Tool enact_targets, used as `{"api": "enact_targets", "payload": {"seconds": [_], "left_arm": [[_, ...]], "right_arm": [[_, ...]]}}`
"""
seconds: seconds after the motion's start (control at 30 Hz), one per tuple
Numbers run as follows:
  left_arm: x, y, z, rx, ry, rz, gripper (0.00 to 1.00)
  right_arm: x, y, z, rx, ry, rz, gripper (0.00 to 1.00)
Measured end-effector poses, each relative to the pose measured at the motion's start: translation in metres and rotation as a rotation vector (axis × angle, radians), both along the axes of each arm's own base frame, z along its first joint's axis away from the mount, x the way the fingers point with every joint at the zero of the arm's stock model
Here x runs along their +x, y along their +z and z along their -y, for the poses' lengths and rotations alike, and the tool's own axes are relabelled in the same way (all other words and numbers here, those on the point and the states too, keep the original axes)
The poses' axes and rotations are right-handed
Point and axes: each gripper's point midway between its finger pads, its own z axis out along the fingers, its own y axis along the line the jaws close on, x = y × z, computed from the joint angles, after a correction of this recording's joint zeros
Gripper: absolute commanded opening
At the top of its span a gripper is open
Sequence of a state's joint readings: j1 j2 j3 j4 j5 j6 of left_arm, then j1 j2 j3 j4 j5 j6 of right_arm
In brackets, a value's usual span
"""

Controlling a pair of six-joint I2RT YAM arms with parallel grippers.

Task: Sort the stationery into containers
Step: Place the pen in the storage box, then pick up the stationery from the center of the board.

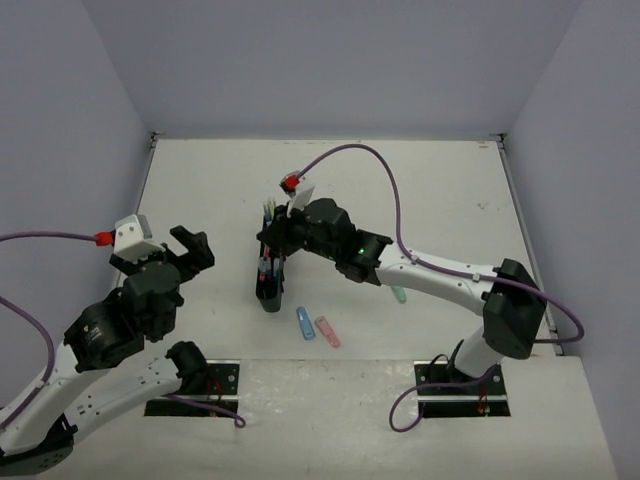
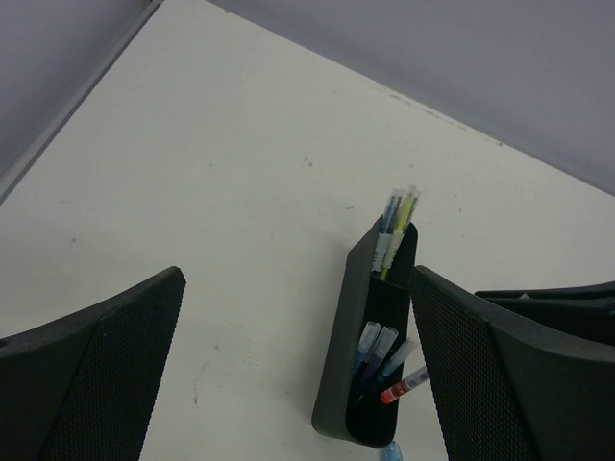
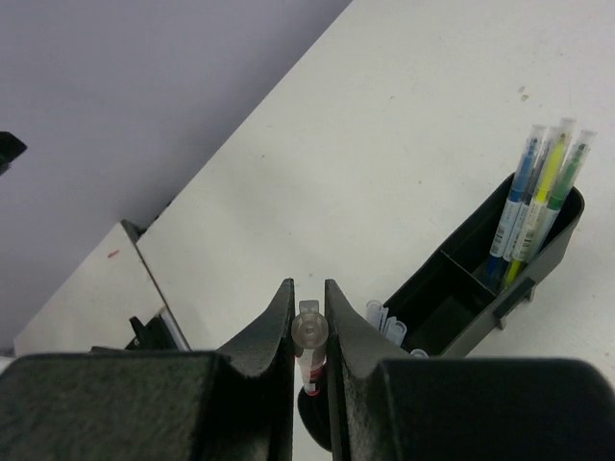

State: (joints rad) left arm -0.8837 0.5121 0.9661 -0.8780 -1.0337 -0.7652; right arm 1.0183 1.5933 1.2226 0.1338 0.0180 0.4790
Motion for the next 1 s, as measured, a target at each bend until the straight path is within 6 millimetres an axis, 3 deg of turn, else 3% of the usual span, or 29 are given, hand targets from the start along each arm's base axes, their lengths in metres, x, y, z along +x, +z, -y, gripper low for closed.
{"api": "enact_targets", "payload": {"seconds": [0.17,0.37,0.47,0.63,0.73,0.87,0.93,1.0], "left_arm": [[0.0,-0.003,0.003,0.033,-0.031,-0.013,1.0],[-0.001,-0.01,0.006,0.062,-0.06,-0.033,1.0],[0.0,-0.015,0.008,0.074,-0.067,-0.045,1.0],[0.002,-0.029,0.014,0.111,-0.085,-0.08,1.0],[0.005,-0.042,0.022,0.142,-0.118,-0.111,1.0],[0.007,-0.054,0.034,0.174,-0.17,-0.144,1.0],[0.009,-0.058,0.039,0.18,-0.196,-0.149,1.0],[0.009,-0.06,0.046,0.183,-0.227,-0.154,1.0]], "right_arm": [[0.007,-0.036,-0.009,-0.083,-0.009,-0.02,0.02],[0.006,-0.077,-0.01,-0.182,-0.006,-0.063,0.34],[0.004,-0.077,-0.011,-0.191,0.001,-0.061,0.52],[0.002,-0.066,-0.006,-0.189,-0.006,-0.047,0.55],[0.0,-0.053,0.026,-0.203,-0.054,-0.044,0.55],[0.01,-0.033,0.115,-0.244,-0.208,-0.066,0.63],[0.013,-0.039,0.166,-0.295,-0.306,-0.106,0.66],[0.007,-0.065,0.213,-0.39,-0.388,-0.182,0.68]]}}
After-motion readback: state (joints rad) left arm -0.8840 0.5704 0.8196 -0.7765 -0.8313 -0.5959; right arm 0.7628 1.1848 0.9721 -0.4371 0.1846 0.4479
